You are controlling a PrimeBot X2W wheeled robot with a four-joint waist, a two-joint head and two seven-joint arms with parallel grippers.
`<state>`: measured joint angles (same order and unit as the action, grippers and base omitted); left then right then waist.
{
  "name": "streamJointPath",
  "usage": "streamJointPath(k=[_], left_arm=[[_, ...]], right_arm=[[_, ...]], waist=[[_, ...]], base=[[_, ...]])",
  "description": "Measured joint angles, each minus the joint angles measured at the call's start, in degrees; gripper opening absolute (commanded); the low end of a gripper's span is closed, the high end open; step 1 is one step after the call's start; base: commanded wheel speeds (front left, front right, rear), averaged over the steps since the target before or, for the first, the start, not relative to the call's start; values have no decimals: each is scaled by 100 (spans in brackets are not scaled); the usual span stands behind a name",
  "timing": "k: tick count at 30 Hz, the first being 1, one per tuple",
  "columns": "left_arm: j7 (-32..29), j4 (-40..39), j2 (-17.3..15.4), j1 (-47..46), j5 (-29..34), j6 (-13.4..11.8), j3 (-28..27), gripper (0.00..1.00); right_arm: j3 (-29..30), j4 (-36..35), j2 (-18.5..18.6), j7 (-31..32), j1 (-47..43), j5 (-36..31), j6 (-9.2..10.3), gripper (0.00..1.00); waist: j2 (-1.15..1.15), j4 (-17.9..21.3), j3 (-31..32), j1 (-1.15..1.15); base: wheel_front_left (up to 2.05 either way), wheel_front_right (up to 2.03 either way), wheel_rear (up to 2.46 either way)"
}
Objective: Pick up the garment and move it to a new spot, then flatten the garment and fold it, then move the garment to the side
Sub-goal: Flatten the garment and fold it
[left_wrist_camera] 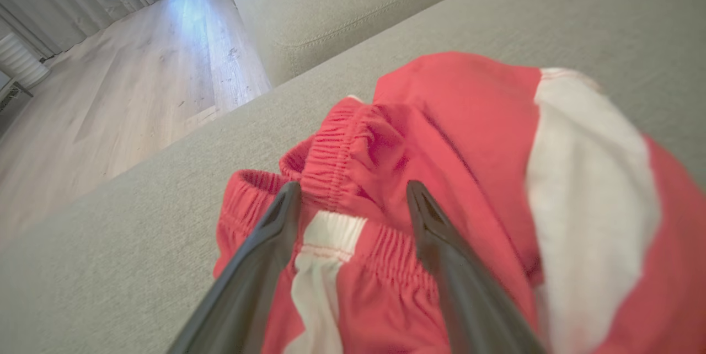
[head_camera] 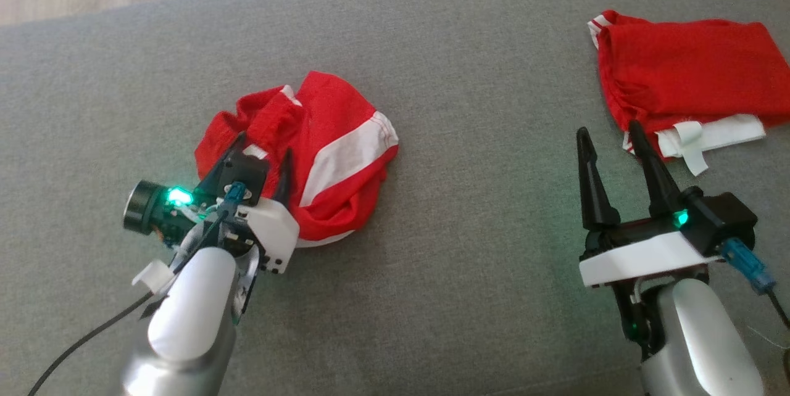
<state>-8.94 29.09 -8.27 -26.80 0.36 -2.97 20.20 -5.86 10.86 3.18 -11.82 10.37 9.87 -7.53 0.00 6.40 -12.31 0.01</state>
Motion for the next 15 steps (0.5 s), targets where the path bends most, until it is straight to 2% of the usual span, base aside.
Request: streamJointPath(k=[3, 5, 6, 7, 8, 13, 15], left_arm=[[-136, 36, -51, 2, 108, -108, 31, 100], [-199, 36, -52, 14, 105, -100, 36, 100], [-247, 40, -52, 19, 88, -69, 37, 97], [-247, 40, -52, 19, 88, -69, 37, 27], [-322, 42, -44, 29, -33, 11, 38, 0], [-269, -37, 85, 66, -476, 246, -9, 0], [-113, -171, 202, 81, -734, 485, -9, 0]], right_arm=[[35, 65, 0, -30, 0, 24, 0, 100], [34, 101, -1, -32, 0, 24, 0, 100], [34, 112, -1, -36, 0, 24, 0, 100], [34, 112, -1, -36, 0, 24, 0, 100], [34, 129, -1, -37, 0, 30, 0, 100], [-2, 196, -1, -60, 88, 81, 0, 100], [-31, 199, -3, -66, 152, 85, 0, 100]], waist=[[0, 35, -26, 0], [0, 38, -19, 0], [0, 37, -14, -1], [0, 37, -14, -1], [0, 28, -10, -1], [0, 31, -4, -1], [0, 54, 1, -1]], base=[[0, 0, 0], [0, 0, 0], [0, 0, 0], [0, 0, 0], [0, 0, 0], [0, 0, 0], [0, 0, 0]])
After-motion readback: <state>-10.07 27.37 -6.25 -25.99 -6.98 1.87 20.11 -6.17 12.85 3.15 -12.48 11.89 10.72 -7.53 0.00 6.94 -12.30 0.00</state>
